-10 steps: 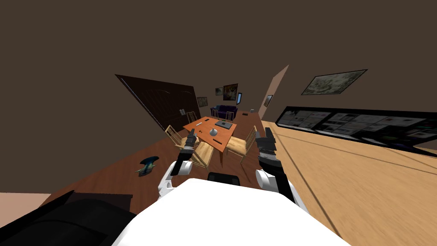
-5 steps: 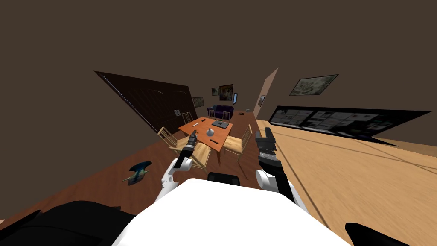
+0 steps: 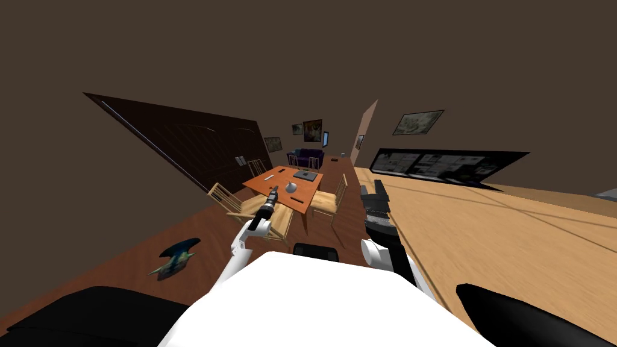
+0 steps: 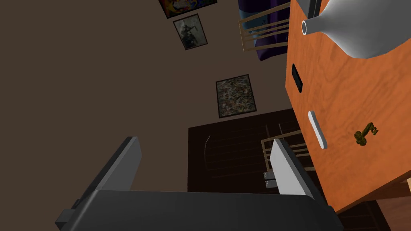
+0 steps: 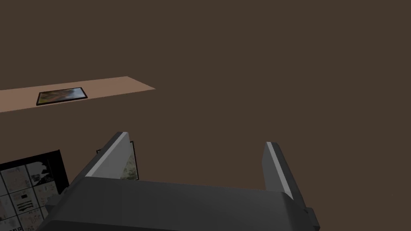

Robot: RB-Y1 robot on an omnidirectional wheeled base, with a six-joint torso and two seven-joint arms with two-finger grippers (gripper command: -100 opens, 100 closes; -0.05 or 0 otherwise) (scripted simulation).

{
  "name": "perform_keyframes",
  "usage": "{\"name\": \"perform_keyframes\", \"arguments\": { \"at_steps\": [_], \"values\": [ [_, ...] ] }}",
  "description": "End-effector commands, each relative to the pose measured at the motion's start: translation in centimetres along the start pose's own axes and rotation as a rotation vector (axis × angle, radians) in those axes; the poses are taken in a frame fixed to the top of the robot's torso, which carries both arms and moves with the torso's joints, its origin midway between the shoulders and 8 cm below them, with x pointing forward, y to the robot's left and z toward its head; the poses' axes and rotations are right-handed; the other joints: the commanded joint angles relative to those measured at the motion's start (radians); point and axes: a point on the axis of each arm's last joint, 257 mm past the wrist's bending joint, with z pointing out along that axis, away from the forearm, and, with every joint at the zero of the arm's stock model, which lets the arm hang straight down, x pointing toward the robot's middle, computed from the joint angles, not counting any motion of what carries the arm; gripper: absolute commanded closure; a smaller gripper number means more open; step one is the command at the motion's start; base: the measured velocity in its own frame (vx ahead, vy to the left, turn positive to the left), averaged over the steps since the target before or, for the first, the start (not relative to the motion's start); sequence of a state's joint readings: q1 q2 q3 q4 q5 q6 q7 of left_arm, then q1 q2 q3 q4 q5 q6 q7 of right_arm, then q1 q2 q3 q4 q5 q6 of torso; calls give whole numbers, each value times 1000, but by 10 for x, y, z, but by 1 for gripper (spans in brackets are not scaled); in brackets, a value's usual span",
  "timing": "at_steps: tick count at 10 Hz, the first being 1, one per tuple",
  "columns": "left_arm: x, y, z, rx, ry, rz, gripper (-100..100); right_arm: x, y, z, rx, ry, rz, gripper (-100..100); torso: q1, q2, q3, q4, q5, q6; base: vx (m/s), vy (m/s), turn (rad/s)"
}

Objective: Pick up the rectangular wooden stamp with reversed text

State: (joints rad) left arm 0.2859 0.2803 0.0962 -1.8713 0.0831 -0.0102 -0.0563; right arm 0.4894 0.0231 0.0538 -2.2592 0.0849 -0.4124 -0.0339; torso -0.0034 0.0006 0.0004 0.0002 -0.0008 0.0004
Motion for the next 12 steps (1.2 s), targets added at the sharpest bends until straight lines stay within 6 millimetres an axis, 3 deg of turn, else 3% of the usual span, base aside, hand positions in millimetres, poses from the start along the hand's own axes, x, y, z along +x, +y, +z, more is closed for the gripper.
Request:
{"name": "perform_keyframes", "arguments": {
  "at_steps": [1,9,10,12],
  "values": [
    [-4,26,1,-73,2,8,-100,0,0,0,0,0,0,0,0,0,0,0,0,0,-1,-40,-94],
    [-36,122,11,-361,-2,48,-100,0,0,0,0,0,0,0,2,0,0,0,0,0,2,-28,-148],
    [-36,122,11,-361,-2,48,-100,0,0,0,0,0,0,0,3,0,0,0,0,-1,2,-6,35],
    [-48,146,10,-436,-8,54,-100,0,0,0,0,0,0,0,3,0,0,0,0,0,5,-11,-187]
  ]
}}
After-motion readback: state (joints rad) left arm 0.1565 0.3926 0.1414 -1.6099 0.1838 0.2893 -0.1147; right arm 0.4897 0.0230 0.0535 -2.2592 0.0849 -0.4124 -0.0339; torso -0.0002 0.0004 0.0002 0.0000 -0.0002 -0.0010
